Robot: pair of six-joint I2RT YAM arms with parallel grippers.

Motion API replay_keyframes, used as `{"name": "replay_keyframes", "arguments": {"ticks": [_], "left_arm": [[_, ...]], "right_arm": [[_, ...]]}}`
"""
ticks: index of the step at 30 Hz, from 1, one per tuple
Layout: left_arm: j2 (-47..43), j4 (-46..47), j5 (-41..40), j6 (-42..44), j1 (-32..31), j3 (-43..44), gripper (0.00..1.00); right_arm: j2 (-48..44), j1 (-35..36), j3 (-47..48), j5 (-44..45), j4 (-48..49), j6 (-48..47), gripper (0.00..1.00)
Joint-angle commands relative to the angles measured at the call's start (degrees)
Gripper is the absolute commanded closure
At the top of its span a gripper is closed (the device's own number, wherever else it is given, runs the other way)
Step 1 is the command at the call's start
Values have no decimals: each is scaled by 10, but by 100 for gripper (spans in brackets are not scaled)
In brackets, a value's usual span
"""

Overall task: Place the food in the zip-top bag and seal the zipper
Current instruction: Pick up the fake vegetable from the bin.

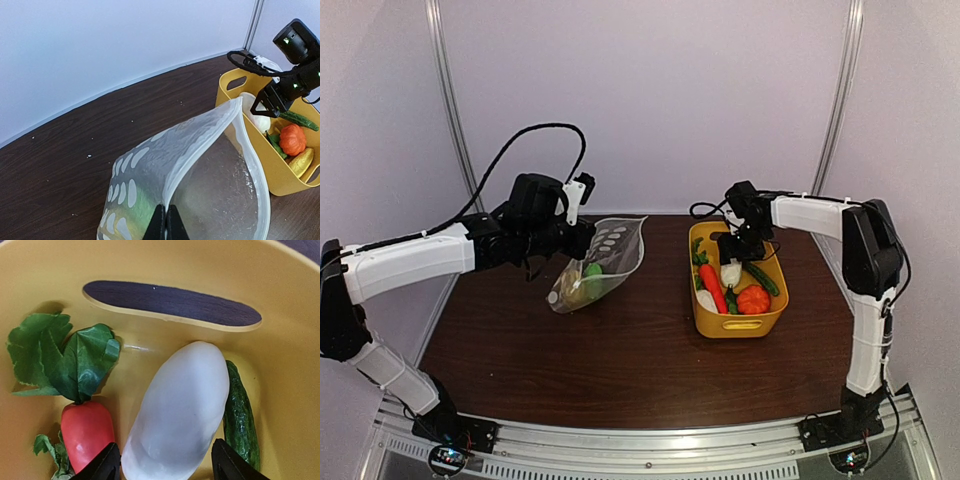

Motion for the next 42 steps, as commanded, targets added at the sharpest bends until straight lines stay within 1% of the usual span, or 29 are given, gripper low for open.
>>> {"name": "replay_keyframes", "arguments": {"ticks": [1, 7, 10, 15, 17, 20, 23, 27, 33, 42], "left_arm": [[1, 23, 0, 3, 5, -7, 100], [3, 22, 0, 3, 4, -5, 100], [3, 21, 2, 4, 4, -5, 100], [2, 21, -3, 5, 5, -5, 100], [3, 20, -3, 5, 5, -5, 100], [2, 19, -3, 6, 5, -4, 100], [1, 19, -4, 7, 4, -4, 100], [1, 19, -6, 7, 5, -4, 100], [2, 19, -8, 8, 5, -4, 100], [2, 19, -5, 8, 5, -3, 100]], "right_arm": [[17, -4, 22, 12, 0, 35, 36], [34, -4, 17, 26, 3, 47, 37], [35, -5, 7, 43, 7, 66, 40], [40, -8, 9, 38, 14, 77, 45], [44, -9, 13, 30, 13, 77, 44], [50, -10, 17, 20, 12, 72, 37], [54, -10, 15, 12, 12, 69, 33], [54, -10, 15, 7, 12, 68, 34], [29, -10, 13, 23, 14, 63, 38], [-47, -10, -23, 18, 33, 40, 42]]}}
